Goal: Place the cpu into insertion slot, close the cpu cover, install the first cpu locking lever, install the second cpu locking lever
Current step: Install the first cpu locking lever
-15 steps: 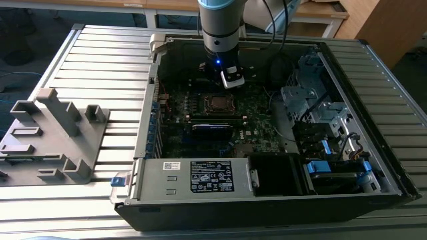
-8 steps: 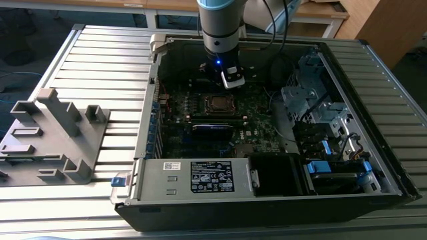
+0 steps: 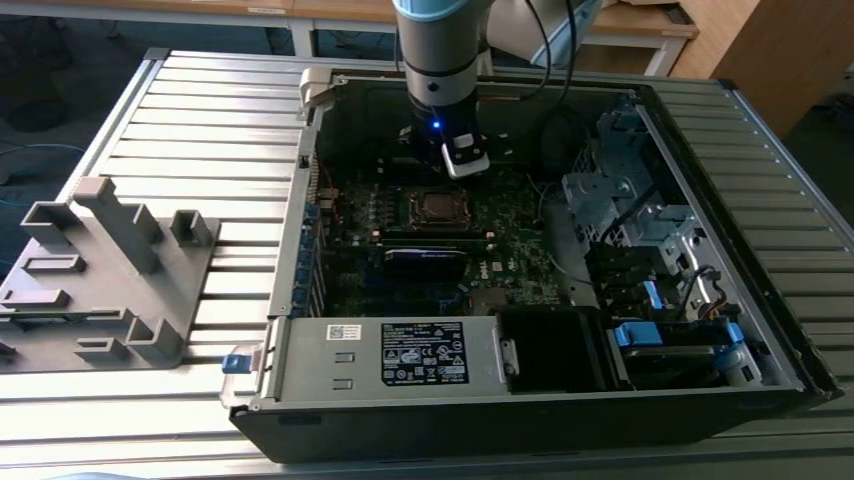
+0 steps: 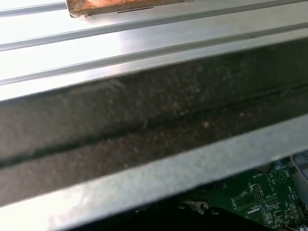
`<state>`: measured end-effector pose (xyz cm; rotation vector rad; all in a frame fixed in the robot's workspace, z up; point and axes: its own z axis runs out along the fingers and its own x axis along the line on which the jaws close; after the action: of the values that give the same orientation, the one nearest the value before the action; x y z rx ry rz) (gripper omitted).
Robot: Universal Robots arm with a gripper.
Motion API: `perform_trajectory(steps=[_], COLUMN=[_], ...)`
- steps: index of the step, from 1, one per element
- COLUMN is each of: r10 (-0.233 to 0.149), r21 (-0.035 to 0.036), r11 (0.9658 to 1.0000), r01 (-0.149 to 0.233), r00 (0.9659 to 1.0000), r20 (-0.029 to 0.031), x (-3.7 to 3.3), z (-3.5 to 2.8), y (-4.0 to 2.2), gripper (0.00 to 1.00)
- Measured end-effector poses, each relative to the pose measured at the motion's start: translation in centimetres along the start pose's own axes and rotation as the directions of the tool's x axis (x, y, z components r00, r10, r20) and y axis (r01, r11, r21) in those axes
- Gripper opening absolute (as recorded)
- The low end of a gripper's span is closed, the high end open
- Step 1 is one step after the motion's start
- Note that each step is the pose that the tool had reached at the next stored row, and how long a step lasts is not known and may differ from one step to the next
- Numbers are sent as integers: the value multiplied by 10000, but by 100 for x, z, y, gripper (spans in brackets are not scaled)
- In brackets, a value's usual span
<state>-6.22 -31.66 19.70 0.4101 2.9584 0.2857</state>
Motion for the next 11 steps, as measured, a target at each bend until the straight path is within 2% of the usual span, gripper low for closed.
perform_trajectory(steps=[11], r10=[-44], r21=[-6], r11=[10000], r01=[44], r00=[10000], r20=[17], x=[-13], z=[14], y=[-58], gripper=[11])
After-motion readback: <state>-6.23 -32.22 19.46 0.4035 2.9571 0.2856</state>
